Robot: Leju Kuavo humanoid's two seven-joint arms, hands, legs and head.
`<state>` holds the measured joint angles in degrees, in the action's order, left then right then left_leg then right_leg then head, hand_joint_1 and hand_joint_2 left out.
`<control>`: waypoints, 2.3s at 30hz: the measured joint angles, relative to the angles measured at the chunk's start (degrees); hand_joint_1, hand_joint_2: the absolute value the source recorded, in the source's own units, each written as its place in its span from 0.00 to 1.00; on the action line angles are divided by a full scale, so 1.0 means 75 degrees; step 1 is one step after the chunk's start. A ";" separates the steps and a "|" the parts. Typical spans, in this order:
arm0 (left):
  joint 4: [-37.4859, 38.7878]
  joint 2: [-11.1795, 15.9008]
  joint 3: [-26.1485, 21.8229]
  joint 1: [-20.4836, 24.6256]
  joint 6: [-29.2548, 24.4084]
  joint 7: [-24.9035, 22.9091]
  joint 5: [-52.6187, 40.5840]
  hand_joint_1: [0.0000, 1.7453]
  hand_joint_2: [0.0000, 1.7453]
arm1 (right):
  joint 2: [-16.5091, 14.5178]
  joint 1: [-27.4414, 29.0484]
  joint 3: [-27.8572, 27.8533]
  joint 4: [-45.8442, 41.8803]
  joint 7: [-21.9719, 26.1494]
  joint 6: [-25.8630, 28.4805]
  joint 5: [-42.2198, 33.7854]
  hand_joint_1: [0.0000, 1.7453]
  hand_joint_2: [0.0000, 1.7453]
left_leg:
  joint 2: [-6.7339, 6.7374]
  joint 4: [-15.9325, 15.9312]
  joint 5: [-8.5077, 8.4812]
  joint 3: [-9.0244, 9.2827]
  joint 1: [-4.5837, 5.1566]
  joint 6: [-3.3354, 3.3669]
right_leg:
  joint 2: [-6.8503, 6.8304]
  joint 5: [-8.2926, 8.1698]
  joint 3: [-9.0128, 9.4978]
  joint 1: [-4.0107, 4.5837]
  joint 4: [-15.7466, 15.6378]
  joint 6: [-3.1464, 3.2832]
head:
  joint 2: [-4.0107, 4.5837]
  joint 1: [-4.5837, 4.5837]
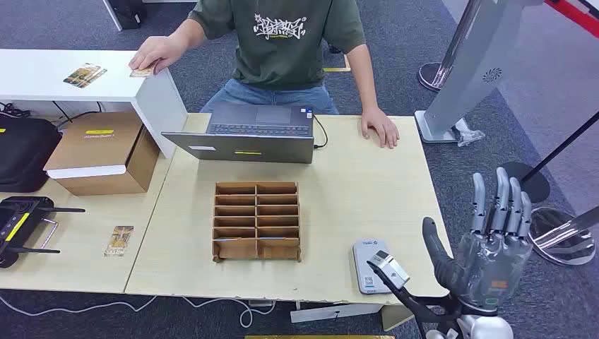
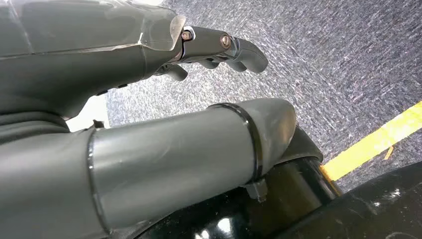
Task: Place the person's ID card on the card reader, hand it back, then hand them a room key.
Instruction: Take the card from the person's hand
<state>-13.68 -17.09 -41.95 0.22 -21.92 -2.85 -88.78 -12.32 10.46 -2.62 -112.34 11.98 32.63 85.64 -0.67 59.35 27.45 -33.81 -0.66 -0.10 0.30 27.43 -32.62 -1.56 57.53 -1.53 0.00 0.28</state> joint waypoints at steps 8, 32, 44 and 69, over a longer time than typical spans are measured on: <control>0.0000 0.0013 0.0066 0.0003 0.0023 -0.0015 0.0000 0.00 0.00 | 0.0001 -0.0041 -0.0024 0.0028 -0.0030 -0.0039 0.0000 0.00 1.00 | 0.0000 0.0000 0.0000 -0.0001 0.0000 0.0000 | 0.0000 0.0000 0.0000 0.0000 0.0000 0.0000 | 0.0000 0.0001; 0.0131 0.0173 0.0673 0.0027 0.0052 0.0068 0.0000 0.00 0.00 | 0.1293 -0.4064 0.1985 0.3351 -0.1659 -0.1828 -0.0165 0.00 1.00 | -0.0001 0.0000 -0.0020 0.0000 -0.0004 -0.0008 | 0.0003 -0.0010 0.0004 0.0004 0.0005 0.0000 | 0.0000 0.0001; 0.0204 0.0296 0.1129 0.0031 0.0025 0.0106 0.0003 0.00 0.00 | 0.1064 -0.6280 0.2739 0.5536 -0.1518 -0.2422 -0.0451 0.00 1.00 | -0.0002 0.0001 -0.0023 -0.0001 -0.0005 -0.0009 | 0.0003 -0.0011 0.0002 0.0005 0.0008 0.0000 | 0.0000 0.0001; 0.0271 0.0338 0.1155 0.0029 -0.0058 0.0145 0.0059 0.00 0.00 | 0.0710 -0.7014 0.3564 0.6578 -0.1664 -0.2566 -0.0267 0.00 1.00 | -0.0004 0.0001 -0.0023 -0.0001 -0.0004 -0.0009 | 0.0001 -0.0011 -0.0002 0.0004 0.0007 0.0000 | 0.0000 0.0003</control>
<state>-11.65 -14.56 -33.29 0.44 -22.36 -1.76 -88.34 -6.99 -42.15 24.11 -63.01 -0.50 13.39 83.64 -0.69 59.36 27.28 -33.82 -0.69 -0.17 0.30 27.35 -32.64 -1.53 57.59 -1.53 0.00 0.31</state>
